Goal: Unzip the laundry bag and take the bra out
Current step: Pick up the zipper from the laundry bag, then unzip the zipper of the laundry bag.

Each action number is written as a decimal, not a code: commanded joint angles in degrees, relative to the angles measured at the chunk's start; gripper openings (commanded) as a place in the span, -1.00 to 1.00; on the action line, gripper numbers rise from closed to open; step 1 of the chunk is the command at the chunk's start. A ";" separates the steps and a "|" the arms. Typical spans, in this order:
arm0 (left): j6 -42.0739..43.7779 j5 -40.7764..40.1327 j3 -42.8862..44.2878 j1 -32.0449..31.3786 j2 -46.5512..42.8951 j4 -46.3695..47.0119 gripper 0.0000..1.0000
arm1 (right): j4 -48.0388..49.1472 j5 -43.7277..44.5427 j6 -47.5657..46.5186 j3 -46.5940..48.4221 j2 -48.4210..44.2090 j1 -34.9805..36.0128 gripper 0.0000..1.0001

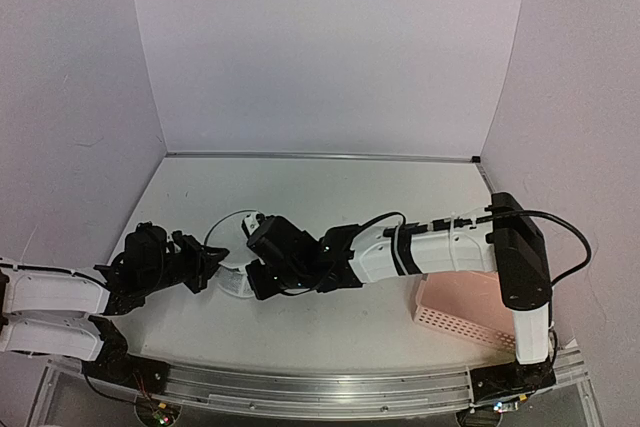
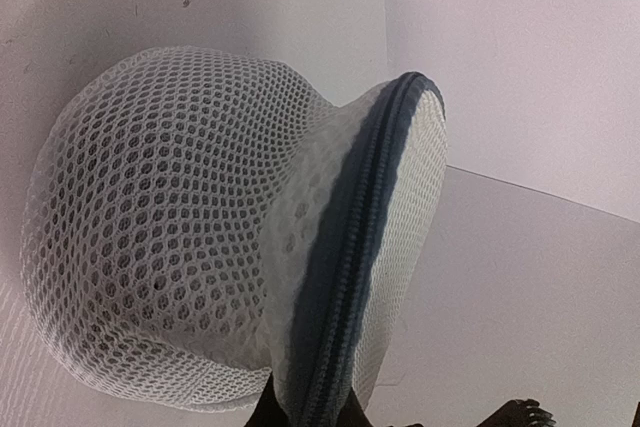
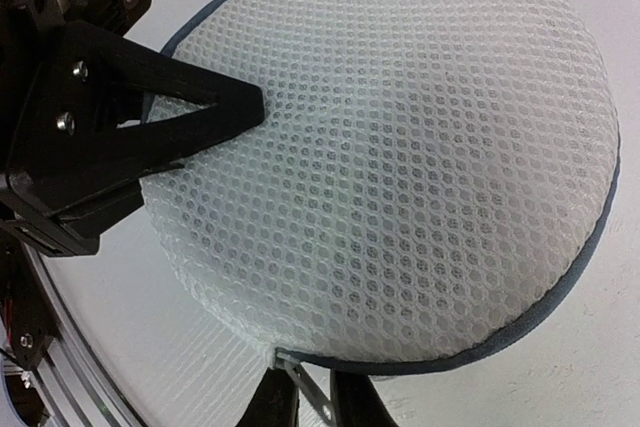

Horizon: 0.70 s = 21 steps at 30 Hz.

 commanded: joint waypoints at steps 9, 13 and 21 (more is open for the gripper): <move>-0.16 -0.34 2.12 -0.01 -0.26 0.15 -1.00 | -0.03 3.73 -1.20 0.63 -2.38 0.67 -1.00; 1.58 0.38 2.64 -0.01 0.28 0.12 -1.00 | -0.01 3.93 -1.92 -1.03 -4.13 0.66 -1.00; 7.47 4.52 3.97 -0.01 2.18 -0.19 -1.00 | 0.06 3.44 -5.40 -6.47 -7.67 0.59 -1.00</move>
